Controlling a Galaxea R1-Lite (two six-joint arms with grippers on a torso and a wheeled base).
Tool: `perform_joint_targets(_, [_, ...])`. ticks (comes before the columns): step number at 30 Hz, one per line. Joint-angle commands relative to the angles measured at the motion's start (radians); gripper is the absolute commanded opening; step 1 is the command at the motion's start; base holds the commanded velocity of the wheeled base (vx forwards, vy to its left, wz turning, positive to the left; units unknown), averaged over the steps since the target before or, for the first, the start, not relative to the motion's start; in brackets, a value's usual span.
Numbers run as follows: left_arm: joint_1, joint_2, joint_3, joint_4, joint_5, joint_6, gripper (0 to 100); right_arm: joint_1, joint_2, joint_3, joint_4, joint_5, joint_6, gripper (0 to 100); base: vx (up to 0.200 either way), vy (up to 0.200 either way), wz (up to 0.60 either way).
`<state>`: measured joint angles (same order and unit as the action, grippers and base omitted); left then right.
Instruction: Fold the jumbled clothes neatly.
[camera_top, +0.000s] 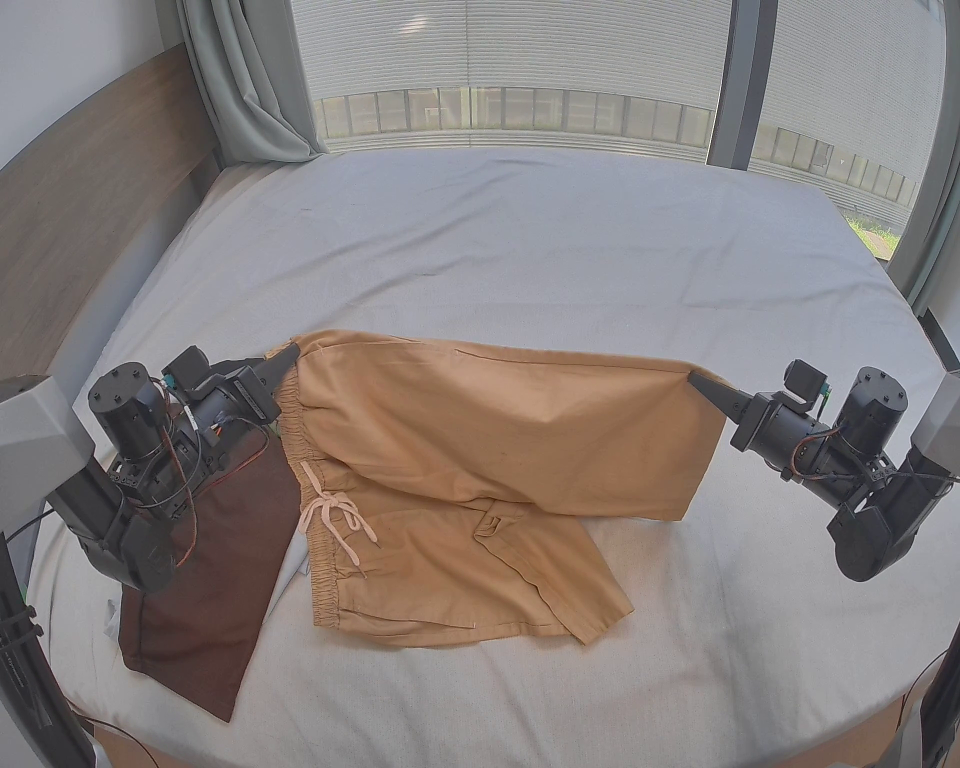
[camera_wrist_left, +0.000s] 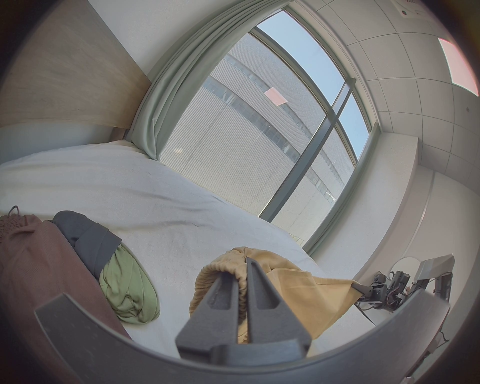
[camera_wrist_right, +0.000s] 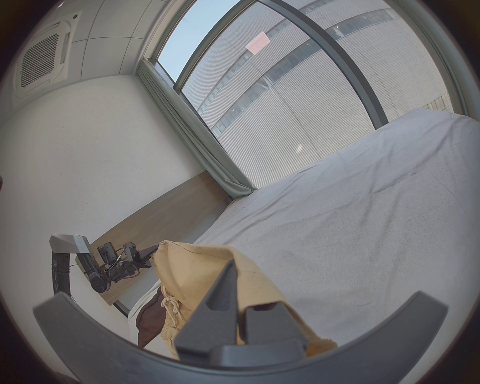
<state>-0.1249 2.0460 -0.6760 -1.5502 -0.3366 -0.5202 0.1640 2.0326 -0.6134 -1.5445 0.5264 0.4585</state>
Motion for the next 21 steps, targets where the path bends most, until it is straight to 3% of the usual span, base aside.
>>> perform_joint_targets(1, [-0.009,0.043,-0.037,-0.001,0.014,-0.001,0,-0.001,0.040,-0.034,0.000,0.000,0.000,0,0.000,0.000,0.00])
perform_joint_targets(6, [-0.019,0.072,-0.065,-0.001,0.025,-0.003,0,-0.011,0.098,-0.089,0.000,-0.032,-0.001,0,0.000,0.000,0.00])
perform_joint_targets(21, [-0.021,0.157,-0.172,-0.001,0.060,-0.009,0,-0.015,0.206,-0.232,0.000,-0.034,-0.001,0,0.000,0.000,0.00])
